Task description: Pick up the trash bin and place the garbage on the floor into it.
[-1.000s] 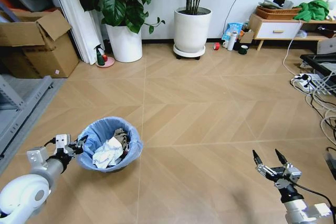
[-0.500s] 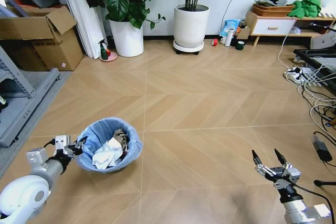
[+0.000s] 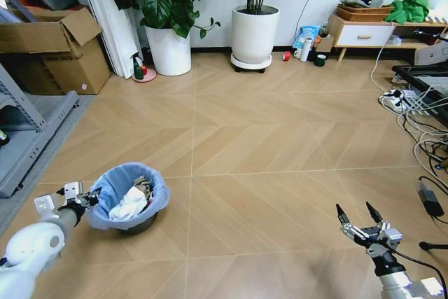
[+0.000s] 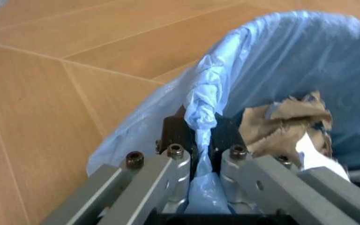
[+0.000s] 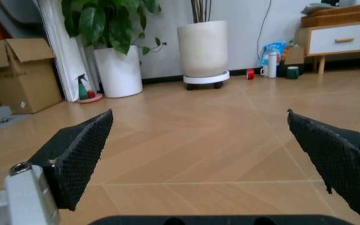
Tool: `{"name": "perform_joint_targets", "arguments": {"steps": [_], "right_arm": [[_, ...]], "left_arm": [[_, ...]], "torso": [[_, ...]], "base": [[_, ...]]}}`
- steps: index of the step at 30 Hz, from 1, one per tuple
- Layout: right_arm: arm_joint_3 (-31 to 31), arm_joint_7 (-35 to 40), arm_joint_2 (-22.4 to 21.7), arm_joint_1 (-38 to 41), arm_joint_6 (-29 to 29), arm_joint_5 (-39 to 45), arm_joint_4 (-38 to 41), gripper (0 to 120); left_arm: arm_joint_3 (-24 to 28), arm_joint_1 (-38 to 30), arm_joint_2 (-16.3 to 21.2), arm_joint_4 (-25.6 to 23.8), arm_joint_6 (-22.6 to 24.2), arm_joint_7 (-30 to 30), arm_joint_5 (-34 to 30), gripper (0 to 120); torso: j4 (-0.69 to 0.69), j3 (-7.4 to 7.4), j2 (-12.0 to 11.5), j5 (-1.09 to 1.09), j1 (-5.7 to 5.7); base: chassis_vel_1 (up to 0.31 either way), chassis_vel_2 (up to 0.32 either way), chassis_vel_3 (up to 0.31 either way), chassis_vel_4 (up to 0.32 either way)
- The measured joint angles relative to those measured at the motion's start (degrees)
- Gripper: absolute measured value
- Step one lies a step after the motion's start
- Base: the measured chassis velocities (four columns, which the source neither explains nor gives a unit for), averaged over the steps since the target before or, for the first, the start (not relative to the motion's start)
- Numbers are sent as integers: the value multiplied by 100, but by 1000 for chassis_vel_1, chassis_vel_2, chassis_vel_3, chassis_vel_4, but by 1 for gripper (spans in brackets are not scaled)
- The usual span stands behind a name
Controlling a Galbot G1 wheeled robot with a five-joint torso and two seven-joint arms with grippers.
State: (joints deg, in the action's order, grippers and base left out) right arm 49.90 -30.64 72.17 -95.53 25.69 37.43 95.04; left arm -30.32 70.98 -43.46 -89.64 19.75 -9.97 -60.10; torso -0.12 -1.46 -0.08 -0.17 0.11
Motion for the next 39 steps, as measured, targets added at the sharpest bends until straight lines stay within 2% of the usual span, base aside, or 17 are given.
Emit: {"name": "perform_joint_targets", "arguments": {"steps": [6,8,9,13,15,18,19,23,24,26,27,31,33,36,37,39], "right_arm": [[7,547,-16,10,40,-250,41,100],[8,717,-39,6,91,-386,44,100],[8,717,-39,6,91,-386,44,100],[7,818,-31,-3,172,-484,27,100],[1,829,-26,-1,174,-487,27,100],[-34,855,-21,15,177,-492,37,100],[-34,855,-21,15,177,-492,37,100],[-50,868,-69,6,177,-502,43,100],[-50,868,-69,6,177,-502,43,100],[-50,880,-100,-9,184,-502,57,100],[-50,880,-100,-9,184,-502,57,100],[-61,1061,-10,65,299,-485,120,100],[-83,1102,14,116,326,-482,125,100],[-233,1337,117,569,325,-454,123,100],[-233,1337,117,569,325,-454,123,100],[-304,1445,190,915,288,-471,54,100]], "left_arm": [[138,-289,-42,336,3,94,-14,4],[115,-292,-45,344,-5,133,-14,16],[115,-292,-45,344,-5,133,-14,16],[33,-228,-15,276,-23,125,-12,34],[19,-210,-11,263,-36,121,2,37],[-31,-139,-9,215,-107,49,76,52],[-31,-139,-9,215,-107,49,76,52],[-242,47,47,104,-216,-76,134,69],[-242,47,47,104,-216,-76,134,69],[-410,184,83,-20,-263,-120,108,78],[-410,184,83,-20,-263,-120,108,78],[-718,413,80,-602,-395,-317,-58,98],[-744,445,46,-756,-424,-347,-57,99],[-848,603,-287,-1568,-498,-494,148,100],[-848,603,-287,-1568,-498,-494,148,100],[-823,653,-566,-1925,-576,-516,497,100]], "torso": [[-2,0,0,0,0],[-1,0,0,-1,0],[-1,0,0,-1,0],[-1,1,0,1,0],[-1,1,0,0,0],[-2,1,0,0,0],[-2,1,0,0,0],[-2,1,0,-2,0],[-2,1,0,-2,0],[-1,1,0,0,0],[-1,1,0,0,0],[-2,1,0,0,-1],[-2,1,0,1,-1],[-2,1,0,1,-1],[-2,1,0,1,-1],[-1,1,0,1,-1]], "base": [[0,0,0,0],[0,0,0,0],[0,0,0,0],[0,0,0,0],[0,0,0,0],[0,0,0,0],[0,0,0,0],[0,0,0,0],[0,0,0,0],[0,0,0,0],[0,0,0,0],[0,0,0,0],[0,0,0,0],[0,0,0,0],[0,0,0,0],[0,0,0,0]]}}
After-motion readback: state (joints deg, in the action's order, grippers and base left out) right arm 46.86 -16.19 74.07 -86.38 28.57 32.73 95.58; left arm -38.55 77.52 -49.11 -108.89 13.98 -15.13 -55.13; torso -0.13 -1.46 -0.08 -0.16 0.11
